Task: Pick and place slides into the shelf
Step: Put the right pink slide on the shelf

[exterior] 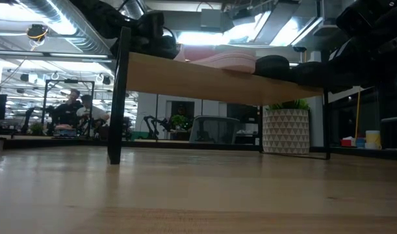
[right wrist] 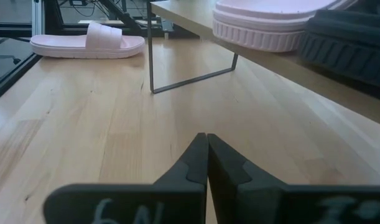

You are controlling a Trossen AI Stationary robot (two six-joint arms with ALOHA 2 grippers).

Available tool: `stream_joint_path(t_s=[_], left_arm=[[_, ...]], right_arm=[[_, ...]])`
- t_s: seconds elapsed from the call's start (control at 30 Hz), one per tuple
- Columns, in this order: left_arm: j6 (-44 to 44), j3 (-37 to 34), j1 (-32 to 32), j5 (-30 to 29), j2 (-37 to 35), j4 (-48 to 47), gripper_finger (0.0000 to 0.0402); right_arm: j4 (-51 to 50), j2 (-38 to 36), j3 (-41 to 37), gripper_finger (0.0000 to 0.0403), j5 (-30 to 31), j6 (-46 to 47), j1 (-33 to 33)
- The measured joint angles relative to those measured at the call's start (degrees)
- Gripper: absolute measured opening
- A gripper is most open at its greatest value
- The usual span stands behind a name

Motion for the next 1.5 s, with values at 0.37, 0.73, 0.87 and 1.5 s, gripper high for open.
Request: stream_joint_path(t_s=[0.37, 0.73, 0.87, 1.5], left_arm=[[0.37, 0.0, 0.0, -0.76, 0.0, -0.3, 0.0015], [1.52, 0.0, 0.01, -0.92, 0.0, -0.27, 0.0016], [1.55, 0.0, 0.0, -1.52, 0.0, -0.27, 0.0016], [4.24, 0.0, 0.0, -5.64, 0.0, -0.21, 0.0016]], right_arm=[[0.0, 0.0, 0.0, 0.0007, 0.0, 0.02, 0.0], [0.0, 0.0, 0.0, 0.0007, 0.0, 0.02, 0.0], [0.0, 0.0, 0.0, 0.0007, 0.0, 0.02, -0.01], [0.0, 0.0, -0.01, 0.0007, 0.0, -0.02, -0.01]])
